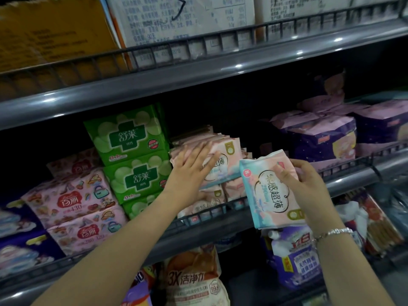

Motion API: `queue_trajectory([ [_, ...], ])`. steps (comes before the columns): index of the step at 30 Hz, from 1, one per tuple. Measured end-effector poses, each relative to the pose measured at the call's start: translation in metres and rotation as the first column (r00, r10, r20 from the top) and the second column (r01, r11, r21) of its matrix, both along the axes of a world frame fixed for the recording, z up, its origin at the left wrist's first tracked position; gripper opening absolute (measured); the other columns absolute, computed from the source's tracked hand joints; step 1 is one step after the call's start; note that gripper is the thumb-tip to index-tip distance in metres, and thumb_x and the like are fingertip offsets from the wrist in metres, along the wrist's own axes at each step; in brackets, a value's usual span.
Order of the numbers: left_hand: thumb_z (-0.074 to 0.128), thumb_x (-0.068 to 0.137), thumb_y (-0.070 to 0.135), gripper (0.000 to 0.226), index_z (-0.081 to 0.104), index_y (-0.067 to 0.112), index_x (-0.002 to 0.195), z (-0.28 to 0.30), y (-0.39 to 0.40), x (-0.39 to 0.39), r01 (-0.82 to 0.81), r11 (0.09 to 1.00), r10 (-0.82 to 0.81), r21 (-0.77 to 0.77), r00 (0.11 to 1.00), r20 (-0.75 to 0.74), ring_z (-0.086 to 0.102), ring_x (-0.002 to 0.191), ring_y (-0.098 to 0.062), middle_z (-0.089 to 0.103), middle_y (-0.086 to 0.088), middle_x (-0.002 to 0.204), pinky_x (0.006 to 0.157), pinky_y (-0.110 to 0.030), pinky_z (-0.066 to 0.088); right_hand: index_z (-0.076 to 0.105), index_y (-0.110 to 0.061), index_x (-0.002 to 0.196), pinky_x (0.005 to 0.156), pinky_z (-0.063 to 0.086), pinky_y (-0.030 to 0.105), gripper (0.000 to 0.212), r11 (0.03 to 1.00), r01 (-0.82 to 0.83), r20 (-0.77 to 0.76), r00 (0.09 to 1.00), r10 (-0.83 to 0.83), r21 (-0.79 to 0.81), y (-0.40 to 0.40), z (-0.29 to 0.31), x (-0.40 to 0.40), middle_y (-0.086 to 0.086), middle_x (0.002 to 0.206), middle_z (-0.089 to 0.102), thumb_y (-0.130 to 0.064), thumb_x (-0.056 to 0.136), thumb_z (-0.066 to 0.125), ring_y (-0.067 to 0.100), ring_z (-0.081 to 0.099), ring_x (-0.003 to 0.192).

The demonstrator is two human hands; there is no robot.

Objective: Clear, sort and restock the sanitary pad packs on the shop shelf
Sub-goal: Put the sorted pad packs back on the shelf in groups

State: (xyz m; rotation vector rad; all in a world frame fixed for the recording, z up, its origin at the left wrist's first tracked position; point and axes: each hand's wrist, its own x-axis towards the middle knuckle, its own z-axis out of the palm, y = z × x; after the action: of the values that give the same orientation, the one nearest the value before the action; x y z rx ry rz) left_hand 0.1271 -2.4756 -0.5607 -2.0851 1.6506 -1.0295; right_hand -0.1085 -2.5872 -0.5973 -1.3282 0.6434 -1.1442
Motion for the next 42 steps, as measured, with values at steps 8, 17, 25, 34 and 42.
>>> queue_trajectory([
  [8, 0.048, 0.073, 0.081, 0.12, -0.041, 0.033, 0.137, 0.002, -0.023, 0.007, 0.025, 1.0, -0.025, 0.007, 1.0, -0.002, -0.037, 0.135, -0.026, -0.049, -0.007, 0.14, 0.105, -0.051, -0.029, 0.056, -0.03, 0.104, 0.06, 0.059, 0.038, 0.027, 1.0, -0.012, -0.037, 0.999, 0.012, -0.01, 0.001, -0.003, -0.002, -0.007, 0.088, 0.071, -0.036, 0.082, 0.07, 0.017, 0.073, 0.073],
  [17, 0.031, 0.072, 0.077, 0.092, 0.024, 0.028, 0.149, -0.01, -0.012, -0.004, 0.12, 0.98, -0.122, -0.156, 0.993, -0.002, 0.02, 0.14, -0.035, 0.029, -0.017, 0.154, 0.113, -0.054, -0.002, 0.056, -0.027, 0.106, 0.051, 0.053, 0.027, 0.027, 0.999, 0.04, -0.022, 0.999, -0.041, -0.037, -0.005, -0.002, -0.008, -0.009, 0.086, 0.069, -0.033, 0.084, 0.069, 0.008, 0.07, 0.065],
  [25, 0.031, 0.094, 0.053, 0.061, 0.035, 0.023, 0.147, -0.007, -0.012, -0.011, 0.293, 0.916, -0.343, -0.275, 0.926, -0.158, 0.018, 0.144, -0.024, 0.023, -0.01, 0.158, 0.118, -0.043, -0.01, 0.054, -0.028, 0.107, 0.054, 0.056, 0.03, 0.029, 0.998, 0.013, -0.08, 0.997, -0.018, -0.065, -0.006, -0.002, -0.007, -0.008, 0.087, 0.07, -0.032, 0.083, 0.07, 0.012, 0.072, 0.07],
  [34, 0.068, 0.08, 0.054, 0.062, 0.046, 0.041, 0.137, 0.04, -0.004, -0.075, 0.26, 0.931, -0.317, -0.254, 0.236, -0.919, 0.044, 0.122, 0.004, 0.045, 0.027, 0.134, 0.11, -0.032, 0.036, 0.061, -0.023, 0.114, 0.059, 0.058, 0.036, 0.048, 0.979, -0.134, -0.085, 0.989, 0.122, -0.151, 0.007, 0.017, 0.0, -0.001, 0.087, 0.074, -0.042, 0.071, 0.07, 0.019, 0.073, 0.072],
  [42, 0.076, 0.08, 0.009, 0.057, 0.054, 0.025, 0.13, 0.06, 0.006, -0.068, 0.223, 0.928, -0.308, -0.3, -0.001, -0.952, 0.068, 0.09, -0.001, 0.067, 0.011, 0.108, 0.072, -0.014, 0.053, 0.059, -0.032, 0.122, 0.069, 0.054, 0.023, 0.058, 0.956, -0.157, -0.051, 0.988, 0.149, -0.249, 0.024, 0.03, 0.008, -0.011, 0.11, 0.069, -0.051, 0.068, 0.066, 0.005, 0.068, 0.094],
])
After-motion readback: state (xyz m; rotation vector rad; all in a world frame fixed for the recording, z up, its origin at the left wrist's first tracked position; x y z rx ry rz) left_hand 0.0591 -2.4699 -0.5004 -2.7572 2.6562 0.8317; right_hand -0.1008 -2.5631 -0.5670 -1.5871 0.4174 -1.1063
